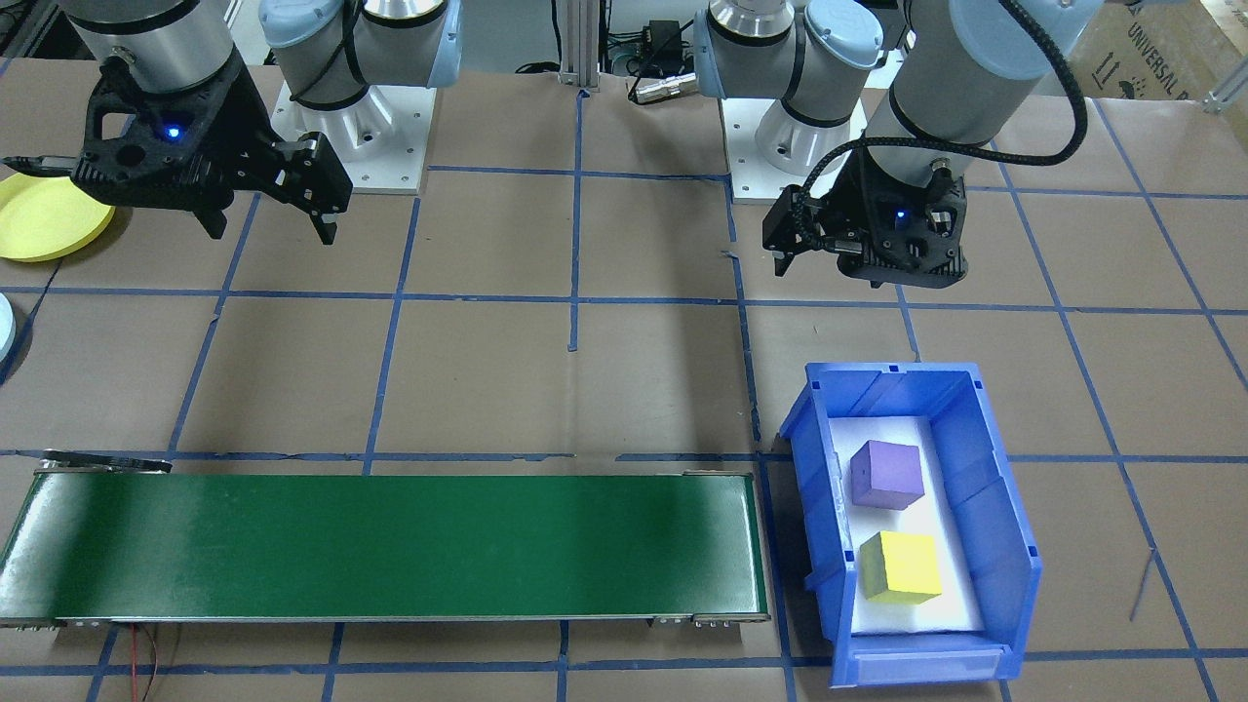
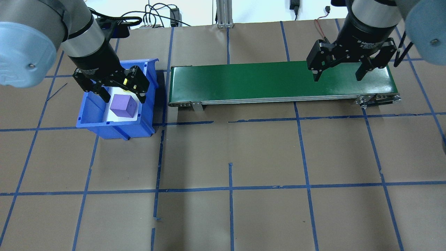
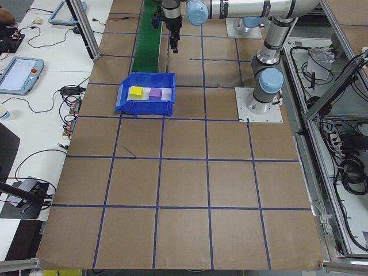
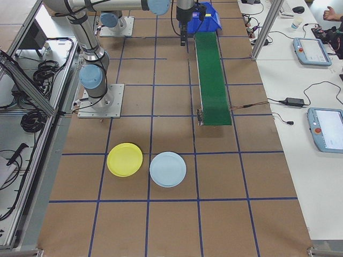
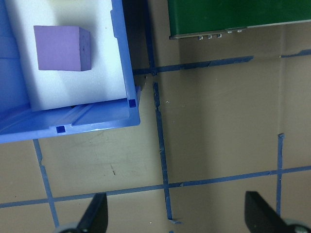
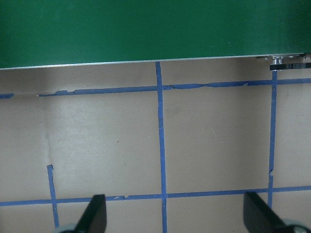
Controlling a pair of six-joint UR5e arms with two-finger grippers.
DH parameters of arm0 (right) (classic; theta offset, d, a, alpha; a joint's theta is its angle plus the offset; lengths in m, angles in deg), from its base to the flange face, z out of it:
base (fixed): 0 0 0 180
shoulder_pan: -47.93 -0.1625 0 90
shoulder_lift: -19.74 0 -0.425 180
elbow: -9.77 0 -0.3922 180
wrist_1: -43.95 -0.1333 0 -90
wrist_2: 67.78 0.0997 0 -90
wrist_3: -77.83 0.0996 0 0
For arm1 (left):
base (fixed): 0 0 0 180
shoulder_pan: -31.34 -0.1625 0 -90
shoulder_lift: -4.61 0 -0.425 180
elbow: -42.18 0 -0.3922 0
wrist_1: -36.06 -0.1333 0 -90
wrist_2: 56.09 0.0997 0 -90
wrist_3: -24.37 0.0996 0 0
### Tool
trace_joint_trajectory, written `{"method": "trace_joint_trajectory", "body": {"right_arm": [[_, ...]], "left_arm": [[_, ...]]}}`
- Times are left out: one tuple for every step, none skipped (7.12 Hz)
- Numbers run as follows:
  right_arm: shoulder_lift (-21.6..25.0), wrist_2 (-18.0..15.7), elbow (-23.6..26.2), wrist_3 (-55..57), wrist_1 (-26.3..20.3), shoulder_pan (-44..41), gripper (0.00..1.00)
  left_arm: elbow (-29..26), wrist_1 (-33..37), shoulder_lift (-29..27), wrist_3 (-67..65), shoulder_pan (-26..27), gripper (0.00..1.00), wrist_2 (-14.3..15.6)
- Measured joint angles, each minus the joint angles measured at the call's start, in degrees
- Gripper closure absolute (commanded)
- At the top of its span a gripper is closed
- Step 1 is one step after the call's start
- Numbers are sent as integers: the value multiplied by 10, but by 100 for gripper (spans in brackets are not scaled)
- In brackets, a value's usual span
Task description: Move block left to right into plate
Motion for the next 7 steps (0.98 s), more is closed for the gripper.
{"method": "trace_joint_trajectory", "body": {"right_arm": [[0,0,0,0,0,0,0],[0,1,0,1,0,-1,0],[0,2,0,1,1,-1,0],[0,3,0,1,1,-2,0],[0,3,0,1,1,-2,0],[0,3,0,1,1,-2,0],[0,3,0,1,1,-2,0]], "left_arm": [[1,-3,-1,-1,0,0,-1],[1,-3,-1,0,0,0,-2],[1,-4,-1,2,0,0,-2],[1,-3,-1,6,-2,0,0],[3,-2,1,9,-6,0,1],[5,-2,1,11,-13,0,1],[6,-4,1,16,-28,0,1]]}}
